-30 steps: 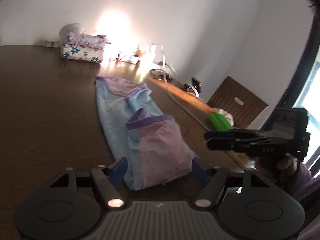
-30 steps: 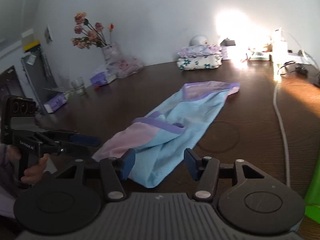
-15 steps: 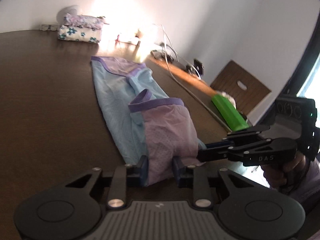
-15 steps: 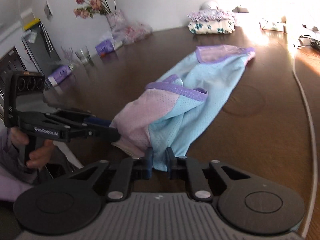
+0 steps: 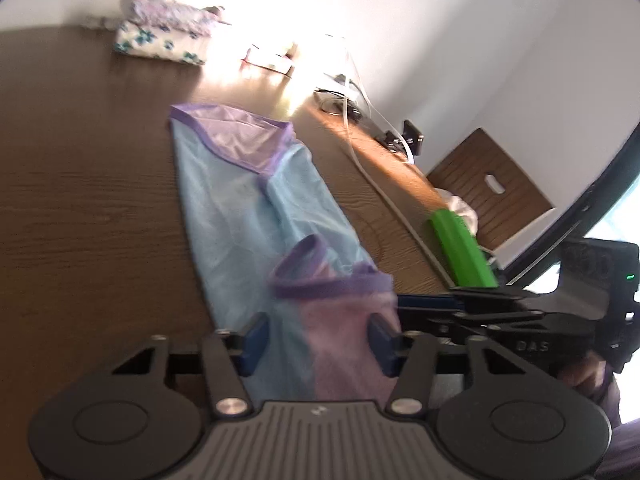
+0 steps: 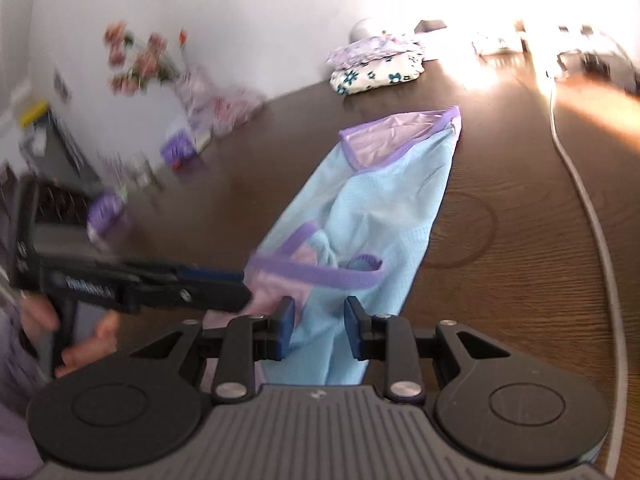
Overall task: Fold clothes
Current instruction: 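Fold the pink end over the blue body with both grippers and lower it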
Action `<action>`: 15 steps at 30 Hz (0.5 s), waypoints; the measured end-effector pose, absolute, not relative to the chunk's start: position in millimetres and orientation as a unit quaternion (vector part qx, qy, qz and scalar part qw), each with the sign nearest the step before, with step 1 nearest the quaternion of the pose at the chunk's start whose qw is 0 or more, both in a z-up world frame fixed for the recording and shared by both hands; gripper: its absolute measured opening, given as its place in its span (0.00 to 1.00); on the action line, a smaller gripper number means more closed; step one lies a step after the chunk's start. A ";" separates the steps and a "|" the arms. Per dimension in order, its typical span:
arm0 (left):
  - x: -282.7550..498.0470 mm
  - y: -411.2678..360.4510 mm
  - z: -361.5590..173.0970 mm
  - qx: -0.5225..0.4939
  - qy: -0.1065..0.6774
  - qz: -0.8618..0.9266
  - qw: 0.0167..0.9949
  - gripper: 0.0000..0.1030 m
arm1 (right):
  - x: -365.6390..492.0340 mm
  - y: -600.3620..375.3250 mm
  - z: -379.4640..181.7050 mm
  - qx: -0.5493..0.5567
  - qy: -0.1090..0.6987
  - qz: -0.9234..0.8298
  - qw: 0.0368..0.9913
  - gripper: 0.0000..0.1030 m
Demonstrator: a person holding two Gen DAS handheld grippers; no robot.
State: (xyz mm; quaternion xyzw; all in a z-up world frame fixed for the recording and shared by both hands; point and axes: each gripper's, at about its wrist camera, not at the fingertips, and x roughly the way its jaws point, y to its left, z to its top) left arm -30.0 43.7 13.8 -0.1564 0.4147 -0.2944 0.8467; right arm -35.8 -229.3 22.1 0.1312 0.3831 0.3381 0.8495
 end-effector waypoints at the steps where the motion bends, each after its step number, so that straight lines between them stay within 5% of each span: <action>1: -26.6 43.8 12.2 -0.164 0.412 -0.295 0.846 0.25 | -32.0 -231.2 17.6 0.153 0.383 0.331 0.849 0.26; 2: -27.1 43.4 11.4 -0.168 0.407 -0.293 0.849 0.11 | -28.3 -233.2 13.1 0.174 0.382 0.325 0.848 0.19; 6: -47.5 43.5 15.2 -0.162 0.350 -0.258 0.886 0.03 | -26.6 -233.0 12.1 0.197 0.343 0.294 0.870 0.10; 10: -64.8 35.7 10.9 -0.115 0.315 -0.179 0.925 0.03 | -27.4 -224.8 13.7 0.165 0.321 0.248 0.899 0.30; 15: -70.6 29.0 6.4 -0.110 0.324 -0.177 0.923 0.13 | -35.5 -227.9 11.9 0.161 0.351 0.279 0.879 0.32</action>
